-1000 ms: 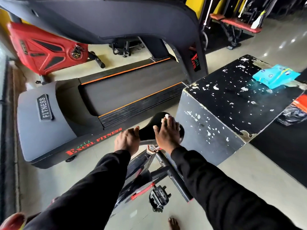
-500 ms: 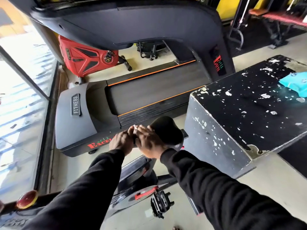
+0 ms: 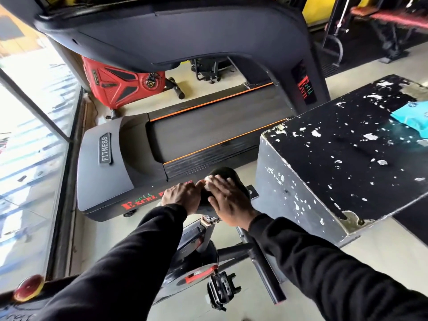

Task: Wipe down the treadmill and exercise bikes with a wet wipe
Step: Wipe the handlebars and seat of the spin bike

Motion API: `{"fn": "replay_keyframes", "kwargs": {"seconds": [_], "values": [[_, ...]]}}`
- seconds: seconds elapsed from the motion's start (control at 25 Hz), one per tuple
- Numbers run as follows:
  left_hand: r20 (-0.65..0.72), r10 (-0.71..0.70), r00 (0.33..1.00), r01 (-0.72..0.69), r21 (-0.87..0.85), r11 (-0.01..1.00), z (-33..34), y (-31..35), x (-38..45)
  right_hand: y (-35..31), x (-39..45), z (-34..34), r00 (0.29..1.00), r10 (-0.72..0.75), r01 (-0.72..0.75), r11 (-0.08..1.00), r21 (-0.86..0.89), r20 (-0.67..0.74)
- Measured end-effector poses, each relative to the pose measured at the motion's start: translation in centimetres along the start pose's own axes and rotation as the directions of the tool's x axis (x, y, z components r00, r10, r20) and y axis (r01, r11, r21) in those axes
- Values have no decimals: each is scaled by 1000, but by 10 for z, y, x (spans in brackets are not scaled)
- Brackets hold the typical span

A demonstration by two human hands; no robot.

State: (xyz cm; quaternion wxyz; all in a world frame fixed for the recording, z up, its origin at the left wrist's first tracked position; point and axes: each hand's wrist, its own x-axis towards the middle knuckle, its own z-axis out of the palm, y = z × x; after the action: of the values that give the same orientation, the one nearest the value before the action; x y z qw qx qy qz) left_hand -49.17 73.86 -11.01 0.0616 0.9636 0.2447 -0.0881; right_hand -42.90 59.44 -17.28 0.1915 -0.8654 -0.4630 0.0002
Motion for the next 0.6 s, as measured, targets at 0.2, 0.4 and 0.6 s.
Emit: {"fn": "replay_keyframes", "kwargs": {"seconds": [0.2, 0.4, 0.6], "values": [[-63, -13, 998, 14, 22, 1000, 7, -1, 6, 23, 43, -14, 894, 438, -444, 894, 59, 89], [-90, -29, 996, 28, -9, 1000, 9, 1, 9, 22, 29, -13, 988, -11, 14, 1000, -19, 152], [-93, -39, 995, 40, 6, 999, 10, -1, 9, 10, 69, -12, 987, 85, -78, 995, -54, 137]]}}
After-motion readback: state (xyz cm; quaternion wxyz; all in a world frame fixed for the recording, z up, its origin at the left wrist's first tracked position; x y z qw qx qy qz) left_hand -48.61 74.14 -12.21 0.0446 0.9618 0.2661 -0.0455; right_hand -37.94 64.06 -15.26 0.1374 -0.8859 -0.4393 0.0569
